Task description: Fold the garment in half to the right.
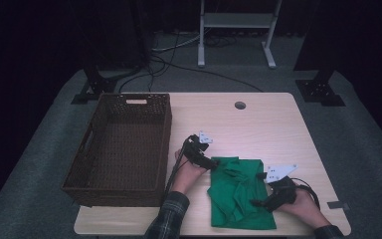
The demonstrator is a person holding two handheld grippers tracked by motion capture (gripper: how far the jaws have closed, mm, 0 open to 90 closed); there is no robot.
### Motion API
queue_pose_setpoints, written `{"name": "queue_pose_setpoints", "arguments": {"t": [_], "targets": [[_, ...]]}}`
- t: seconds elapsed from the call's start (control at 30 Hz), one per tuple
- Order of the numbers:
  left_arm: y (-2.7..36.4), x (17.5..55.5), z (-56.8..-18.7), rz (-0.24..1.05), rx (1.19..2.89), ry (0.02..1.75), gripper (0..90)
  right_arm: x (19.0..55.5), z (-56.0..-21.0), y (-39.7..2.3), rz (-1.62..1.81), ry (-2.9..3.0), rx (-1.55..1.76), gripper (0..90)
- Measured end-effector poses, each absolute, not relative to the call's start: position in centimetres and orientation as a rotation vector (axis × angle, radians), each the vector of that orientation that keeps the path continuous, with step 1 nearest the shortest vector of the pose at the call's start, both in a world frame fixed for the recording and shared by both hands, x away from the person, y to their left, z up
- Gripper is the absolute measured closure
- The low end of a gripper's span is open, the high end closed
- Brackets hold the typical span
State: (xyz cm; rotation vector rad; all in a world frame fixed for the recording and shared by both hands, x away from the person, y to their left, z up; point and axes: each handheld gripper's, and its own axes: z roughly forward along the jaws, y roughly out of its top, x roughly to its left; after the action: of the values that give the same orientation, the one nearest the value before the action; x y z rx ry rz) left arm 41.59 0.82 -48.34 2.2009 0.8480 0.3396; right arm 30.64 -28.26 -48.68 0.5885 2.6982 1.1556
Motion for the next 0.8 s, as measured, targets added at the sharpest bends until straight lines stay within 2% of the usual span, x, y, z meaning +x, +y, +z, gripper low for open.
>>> {"name": "queue_pose_setpoints", "arguments": {"t": [0.5, 0.8], "targets": [[2.1, 43.0, -48.3, 0.362, 2.184, 0.897, 0.0, 32.8, -48.7, -27.7, 1.157, 2.704, 0.580, 1.9], [2.1, 43.0, -48.3, 0.360, 2.186, 0.891, 0.0, 32.9, -48.6, -27.8, 1.174, 2.699, 0.617, 2.1]]}}
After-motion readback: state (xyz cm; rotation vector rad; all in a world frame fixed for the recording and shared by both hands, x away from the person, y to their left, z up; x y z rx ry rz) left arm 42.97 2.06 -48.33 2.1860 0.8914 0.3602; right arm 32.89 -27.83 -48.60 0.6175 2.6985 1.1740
